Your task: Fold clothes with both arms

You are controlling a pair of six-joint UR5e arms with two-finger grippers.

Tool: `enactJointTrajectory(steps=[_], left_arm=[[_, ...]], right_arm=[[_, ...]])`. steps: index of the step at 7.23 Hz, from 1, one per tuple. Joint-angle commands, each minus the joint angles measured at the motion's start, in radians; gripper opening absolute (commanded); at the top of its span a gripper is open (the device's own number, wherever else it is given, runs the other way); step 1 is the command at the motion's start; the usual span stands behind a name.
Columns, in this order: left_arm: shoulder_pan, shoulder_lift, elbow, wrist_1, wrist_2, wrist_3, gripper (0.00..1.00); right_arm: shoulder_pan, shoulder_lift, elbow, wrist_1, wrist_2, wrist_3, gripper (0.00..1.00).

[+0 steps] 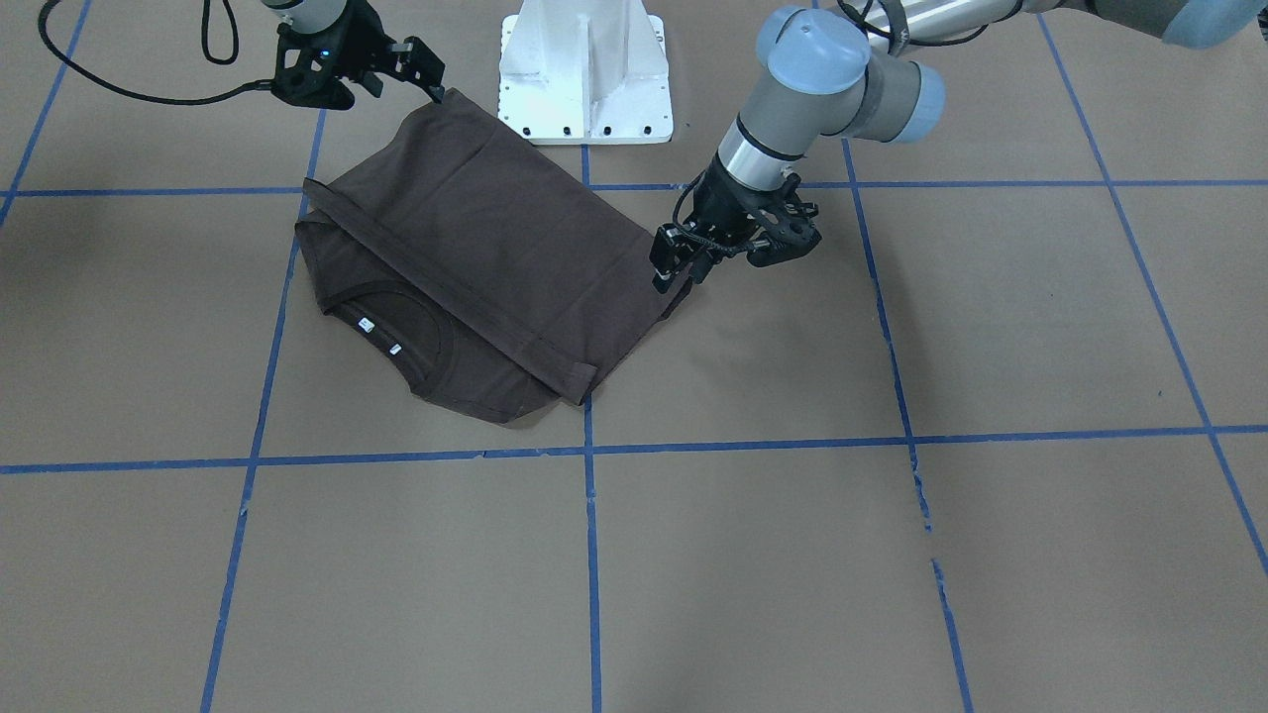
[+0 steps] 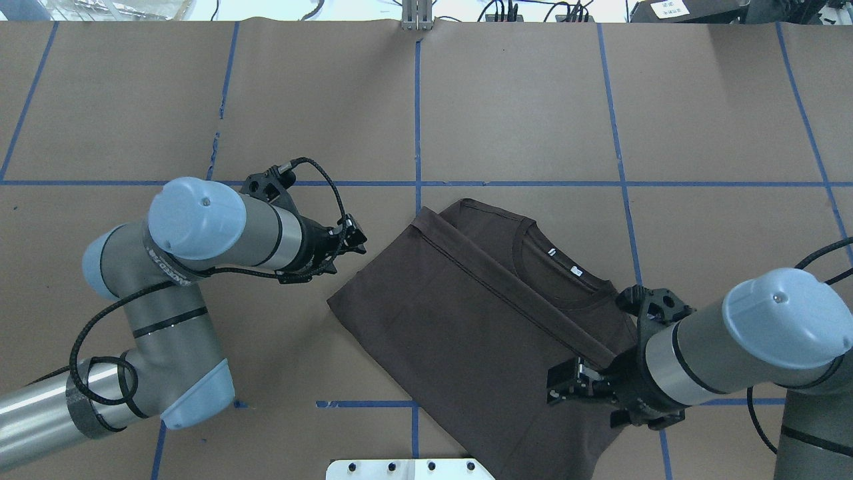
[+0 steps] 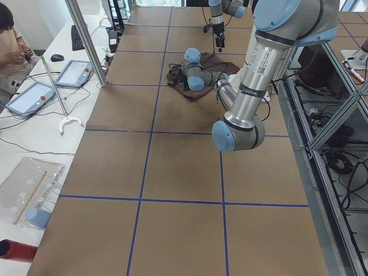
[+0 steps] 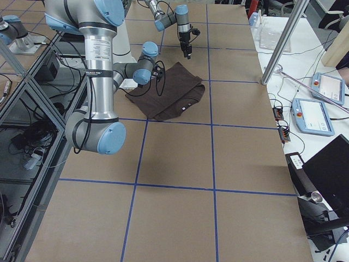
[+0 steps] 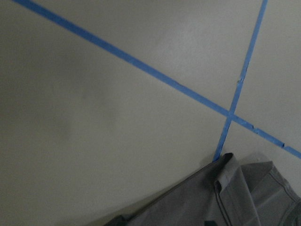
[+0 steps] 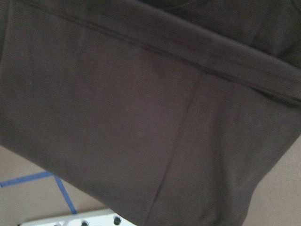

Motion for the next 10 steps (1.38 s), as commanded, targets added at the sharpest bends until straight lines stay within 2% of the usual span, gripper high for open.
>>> enactJointTrajectory(steps=[1,2,4,5,6,7,9,10], left_arm=[[0.066,0.014,-0.002,0.096,0.046,-0.043,0.64],[0.085,0.015,-0.002,0.154,0.058,-0.042,0.65],[0.109,0.017,0.001,0.164,0.058,-0.042,0.65],[0.111,0.012,0.004,0.164,0.058,-0.042,0.61],[0.111,0.009,0.001,0.166,0.058,-0.042,0.23],[0.11,0.012,-0.001,0.166,0.06,-0.028,0.0],[0.076,0.012,-0.015,0.205,0.081,-0.005,0.0],[0.014,0.006,-0.054,0.257,0.084,0.156,0.0]], right_arm=[[0.047,0.006,-0.018,0.002,-0.094,0.0,1.0],[0.047,0.007,-0.03,0.005,-0.094,0.002,1.0],[0.047,0.035,-0.038,0.005,-0.097,0.005,1.0],[0.049,0.035,-0.055,0.006,-0.096,0.005,1.0],[0.049,0.035,-0.057,0.006,-0.096,0.005,1.0],[0.049,0.03,-0.058,0.006,-0.098,0.003,1.0],[0.05,0.034,-0.057,0.006,-0.096,0.003,1.0],[0.05,0.037,-0.058,0.006,-0.098,0.005,1.0]])
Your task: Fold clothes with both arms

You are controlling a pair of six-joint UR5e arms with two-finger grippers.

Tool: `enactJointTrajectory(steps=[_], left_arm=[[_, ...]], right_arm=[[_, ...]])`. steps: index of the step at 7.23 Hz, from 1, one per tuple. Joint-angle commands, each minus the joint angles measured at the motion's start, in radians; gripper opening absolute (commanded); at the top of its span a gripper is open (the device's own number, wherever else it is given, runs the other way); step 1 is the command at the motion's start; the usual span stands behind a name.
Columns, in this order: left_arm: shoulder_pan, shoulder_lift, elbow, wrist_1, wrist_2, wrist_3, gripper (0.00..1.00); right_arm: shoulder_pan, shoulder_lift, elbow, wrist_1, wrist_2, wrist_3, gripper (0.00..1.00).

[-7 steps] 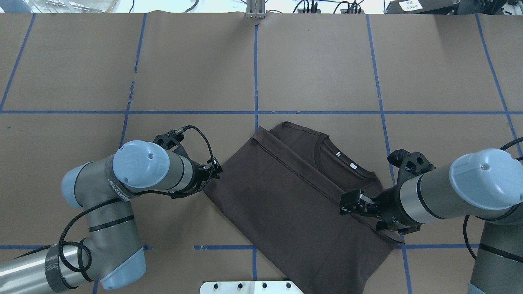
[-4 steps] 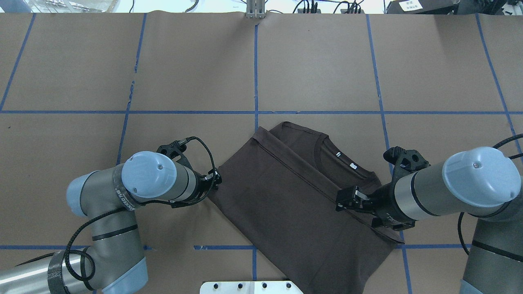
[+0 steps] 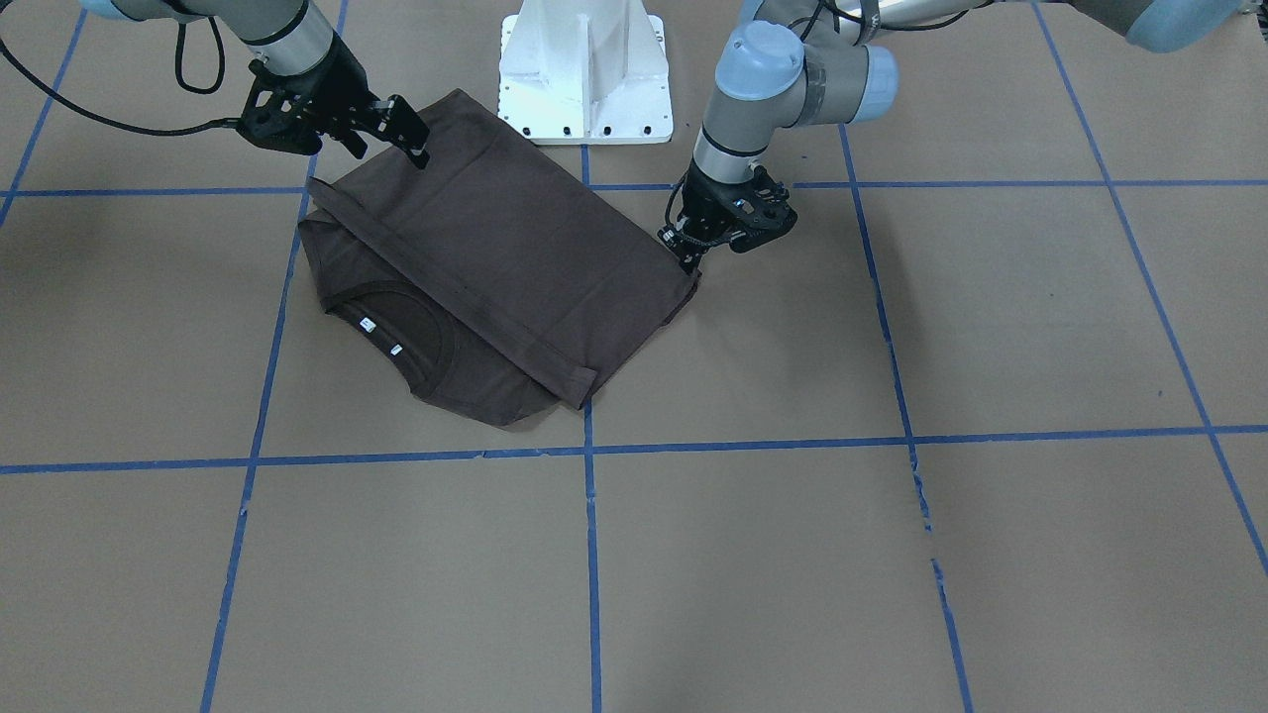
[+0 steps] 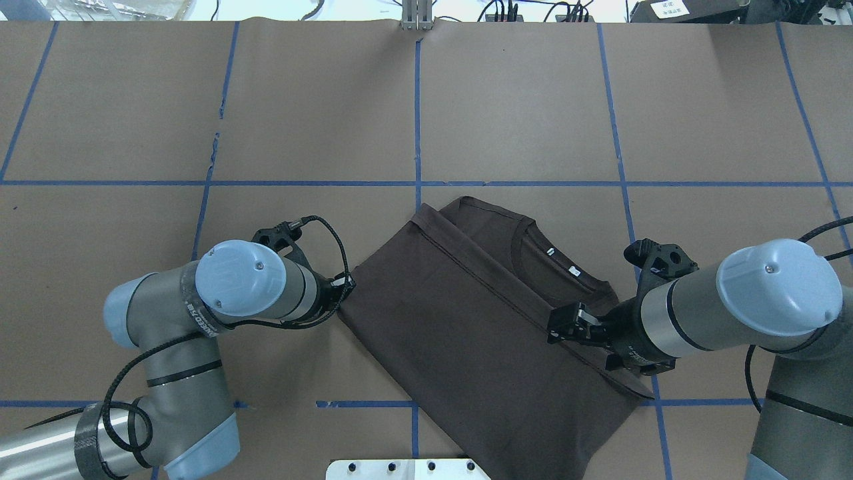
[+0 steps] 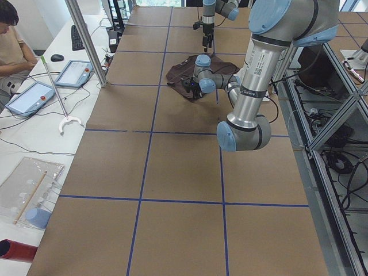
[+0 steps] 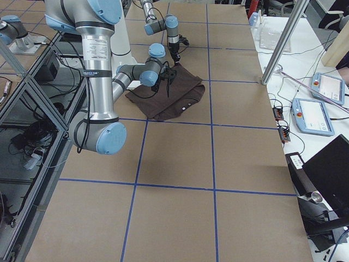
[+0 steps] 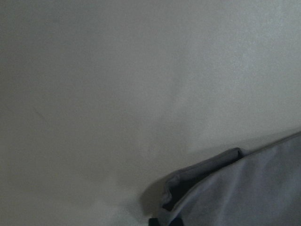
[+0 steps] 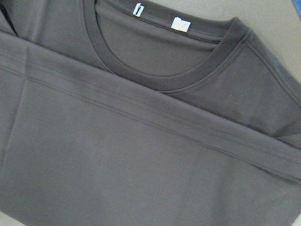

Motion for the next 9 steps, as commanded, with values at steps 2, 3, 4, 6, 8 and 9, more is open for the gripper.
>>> enactJointTrajectory(steps=[2,3,4,6,8,9], left_arm=[[-0.181,-0.052,0.007,0.032,0.008,0.221,0.0],[-0.247,-0.125,0.083,0.015,0.008,0.227,0.0],[-0.293,-0.211,0.204,-0.038,0.008,0.224,0.0],[-0.345,-0.343,0.395,-0.125,0.001,0.209,0.0],[-0.349,-0.338,0.3,-0.131,-0.062,0.207,0.6],[-0.349,-0.287,0.185,-0.123,-0.096,0.206,0.72]], right_arm=[[-0.001,0.016,-0.001,0.0,-0.001,0.007,1.0],[0.001,0.033,-0.004,0.0,-0.007,0.007,1.0],[-0.004,0.057,-0.037,0.0,-0.03,0.007,1.0],[-0.004,0.227,-0.178,-0.002,-0.065,0.025,1.0],[-0.012,0.316,-0.281,-0.014,-0.122,0.032,1.0],[-0.013,0.382,-0.359,-0.017,-0.137,0.024,1.0]])
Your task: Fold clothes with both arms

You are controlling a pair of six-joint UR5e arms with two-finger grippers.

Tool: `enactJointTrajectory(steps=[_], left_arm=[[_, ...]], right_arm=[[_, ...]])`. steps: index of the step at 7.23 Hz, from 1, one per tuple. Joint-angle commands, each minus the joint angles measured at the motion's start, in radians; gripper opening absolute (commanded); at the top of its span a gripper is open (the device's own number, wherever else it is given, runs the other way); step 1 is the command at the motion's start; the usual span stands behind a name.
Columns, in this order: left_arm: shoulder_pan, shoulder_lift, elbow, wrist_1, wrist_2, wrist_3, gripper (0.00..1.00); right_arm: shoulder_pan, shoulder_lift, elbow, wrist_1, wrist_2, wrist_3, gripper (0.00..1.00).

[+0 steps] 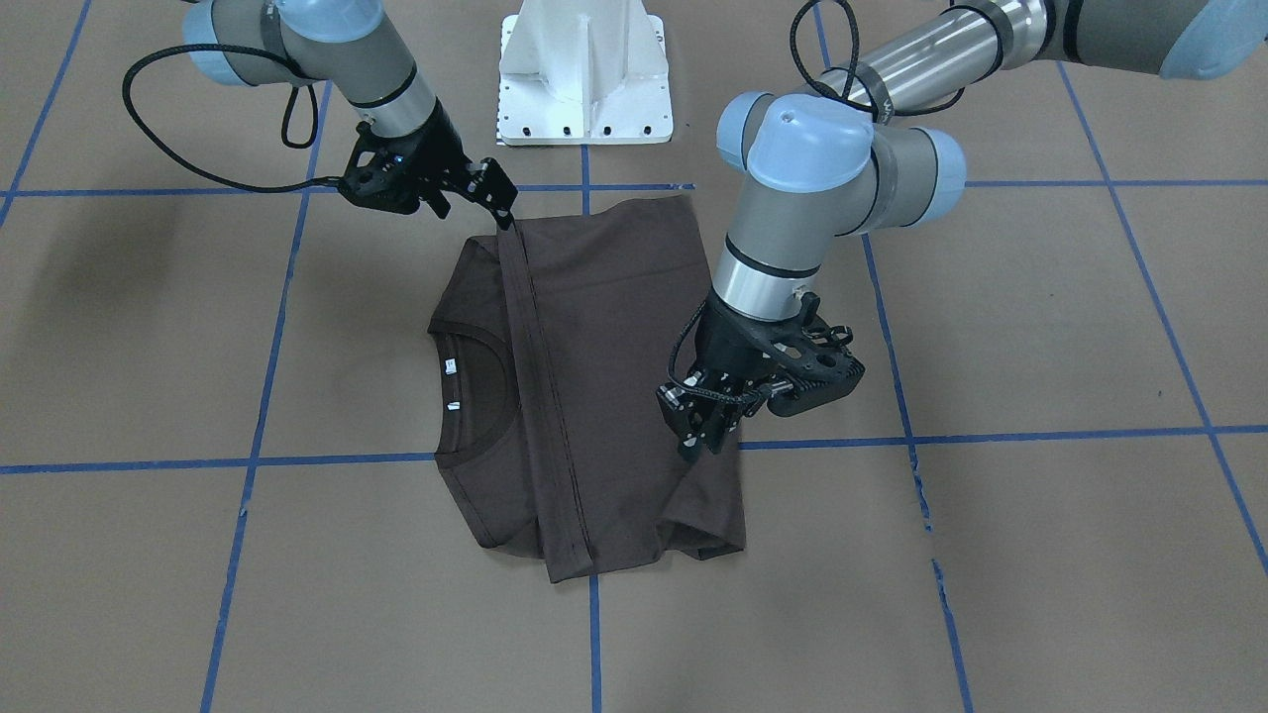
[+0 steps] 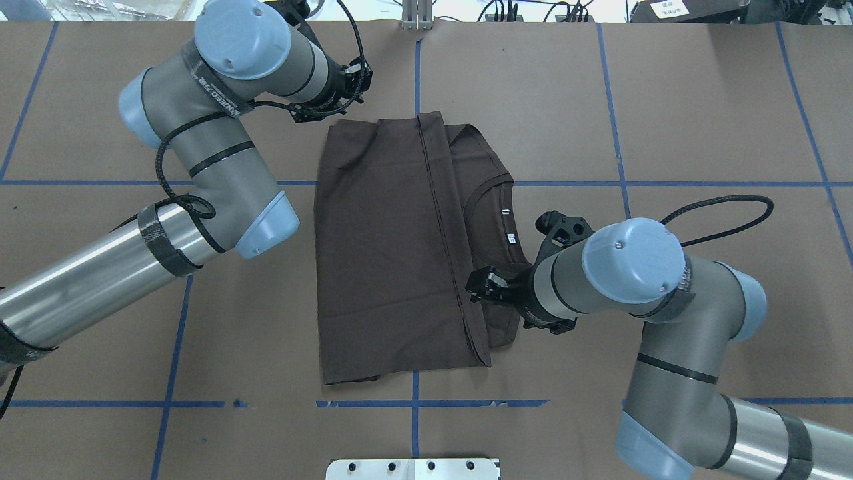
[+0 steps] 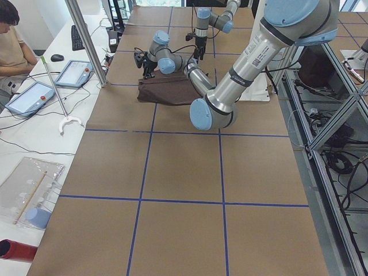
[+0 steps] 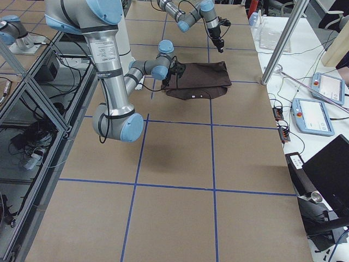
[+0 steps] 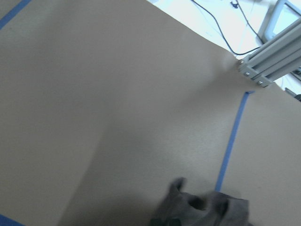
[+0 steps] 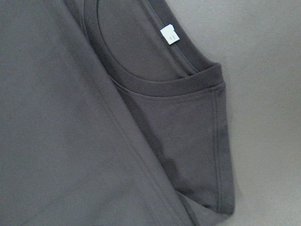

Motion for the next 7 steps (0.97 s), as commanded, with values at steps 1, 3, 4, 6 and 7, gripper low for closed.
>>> enactJointTrajectory(steps=[1,3,4,6,7], left_arm=[[-0.004,0.101,-0.197,0.004,-0.079,-0.003,0.72],[-0.004,0.131,-0.228,0.004,-0.084,-0.003,0.72],[-0.004,0.133,-0.228,0.004,-0.084,-0.003,0.72],[-0.004,0.133,-0.222,-0.002,-0.084,-0.003,0.72],[-0.004,0.133,-0.221,-0.002,-0.084,-0.005,0.72]], right_arm=[[-0.003,0.106,-0.139,-0.004,-0.023,-0.018,1.0],[-0.007,0.144,-0.164,-0.097,-0.023,-0.2,1.0],[-0.014,0.17,-0.16,-0.188,-0.023,-0.304,1.0],[-0.053,0.191,-0.157,-0.297,-0.052,-0.447,1.0],[-0.082,0.197,-0.158,-0.335,-0.083,-0.512,1.0]])
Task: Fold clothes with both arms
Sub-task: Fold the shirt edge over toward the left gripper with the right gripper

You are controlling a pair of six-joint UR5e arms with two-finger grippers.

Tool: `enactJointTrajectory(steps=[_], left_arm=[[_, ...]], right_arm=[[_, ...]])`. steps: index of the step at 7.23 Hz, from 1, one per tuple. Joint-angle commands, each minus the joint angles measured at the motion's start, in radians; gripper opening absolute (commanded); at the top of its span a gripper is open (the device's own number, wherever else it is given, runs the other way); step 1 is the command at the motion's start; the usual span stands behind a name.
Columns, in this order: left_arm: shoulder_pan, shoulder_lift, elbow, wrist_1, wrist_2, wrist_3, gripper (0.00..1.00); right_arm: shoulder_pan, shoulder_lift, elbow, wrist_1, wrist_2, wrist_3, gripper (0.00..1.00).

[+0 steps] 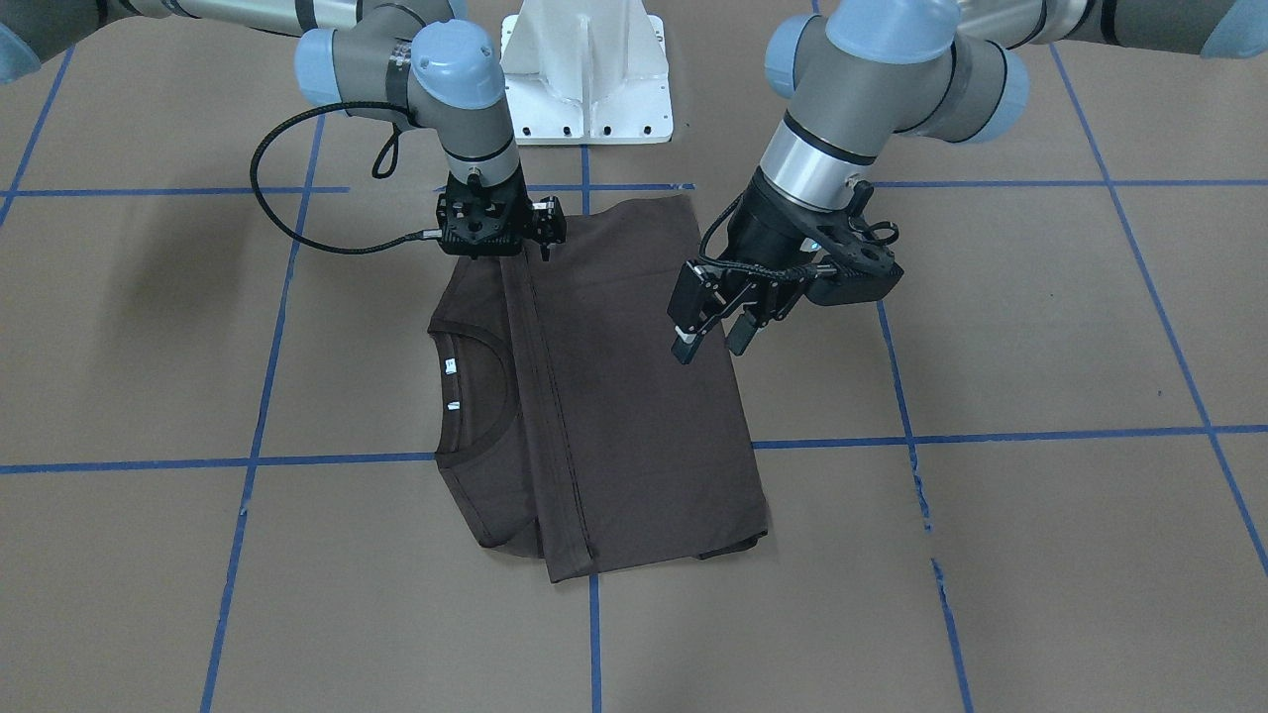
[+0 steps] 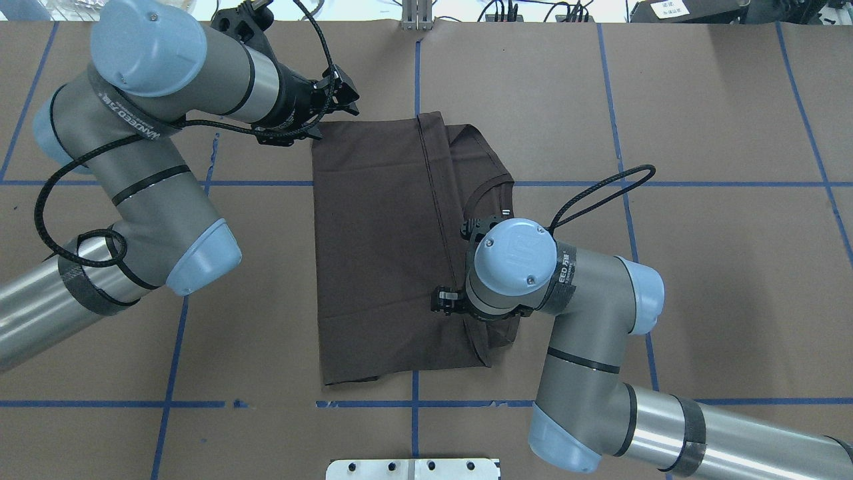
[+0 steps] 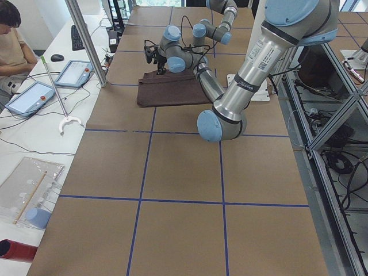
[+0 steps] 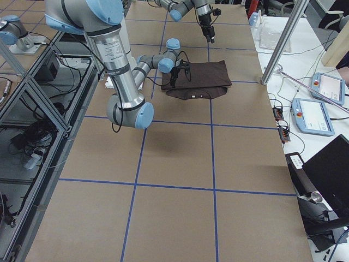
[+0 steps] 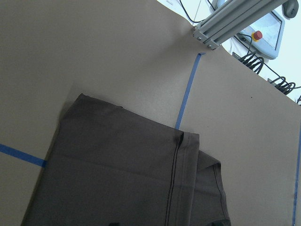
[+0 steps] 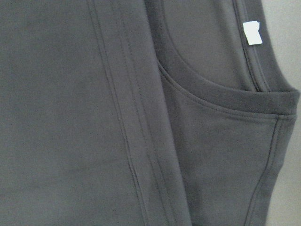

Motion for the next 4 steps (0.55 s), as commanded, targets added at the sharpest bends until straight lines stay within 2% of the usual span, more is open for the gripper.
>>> enactJointTrajectory(steps=[1,4], left_arm=[[0.0,0.0,0.003,-0.002,0.0,-0.001,0.72],[0.002,0.0,-0.002,-0.005,0.0,-0.002,0.72]], right_arm=[[-0.039,0.016,0.001,-0.112,-0.043,-0.14,1.0],[-0.04,0.004,0.006,-0.186,-0.066,-0.228,1.0]])
